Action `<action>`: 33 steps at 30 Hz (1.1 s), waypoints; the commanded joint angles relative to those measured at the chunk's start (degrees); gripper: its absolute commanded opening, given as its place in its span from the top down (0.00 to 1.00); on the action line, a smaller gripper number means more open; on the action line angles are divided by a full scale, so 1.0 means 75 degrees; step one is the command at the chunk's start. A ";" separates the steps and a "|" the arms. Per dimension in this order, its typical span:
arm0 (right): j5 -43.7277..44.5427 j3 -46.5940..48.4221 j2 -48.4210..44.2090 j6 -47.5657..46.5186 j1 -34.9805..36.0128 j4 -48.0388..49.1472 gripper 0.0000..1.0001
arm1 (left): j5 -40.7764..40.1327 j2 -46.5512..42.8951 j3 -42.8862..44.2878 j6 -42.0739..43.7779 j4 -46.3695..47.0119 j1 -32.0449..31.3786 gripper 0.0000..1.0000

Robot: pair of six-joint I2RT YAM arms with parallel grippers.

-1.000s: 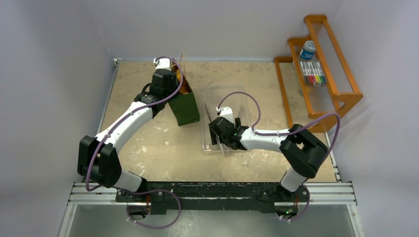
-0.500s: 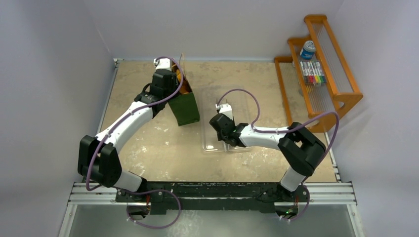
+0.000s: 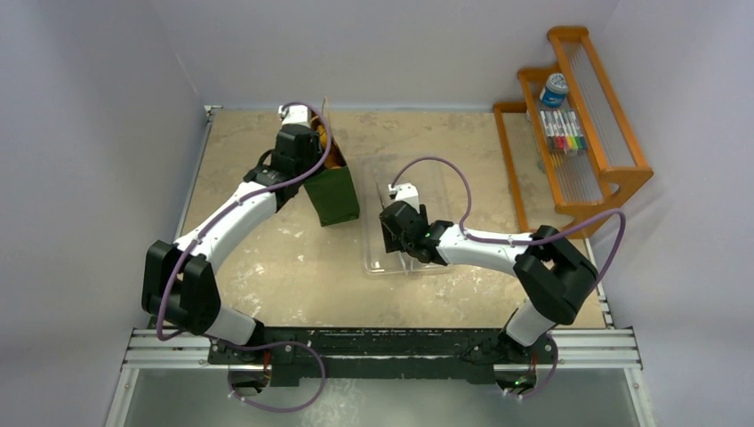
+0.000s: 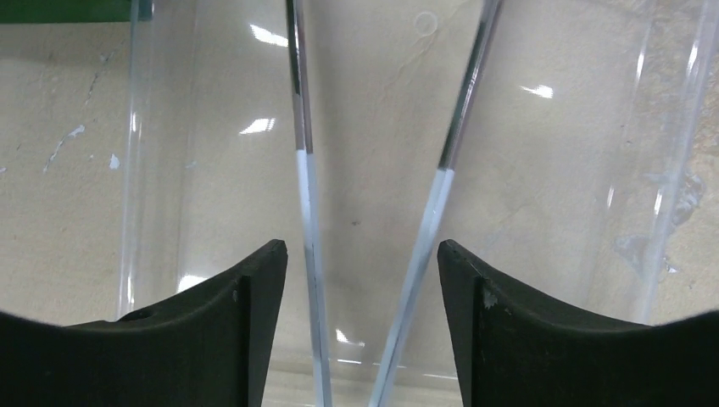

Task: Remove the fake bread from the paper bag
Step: Pick up the clamp from the container.

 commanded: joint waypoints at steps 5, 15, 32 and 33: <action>-0.0375 0.0087 0.0169 -0.0114 -0.0027 0.0143 0.31 | 0.0197 0.0233 0.0045 0.0049 0.0031 0.0000 0.53; -0.0148 0.0122 0.0390 -0.0043 -0.0026 0.0086 0.37 | 0.0184 0.0248 0.0040 0.0109 0.0005 0.0002 0.53; -0.0403 -0.0086 -0.0058 0.0005 -0.0027 0.0169 0.40 | 0.0372 0.0768 0.0389 0.0058 0.0124 0.0024 0.51; -0.0422 -0.0109 -0.0080 -0.0009 -0.0027 0.0168 0.41 | 0.0394 0.0852 0.0460 0.0043 0.0132 0.0019 0.51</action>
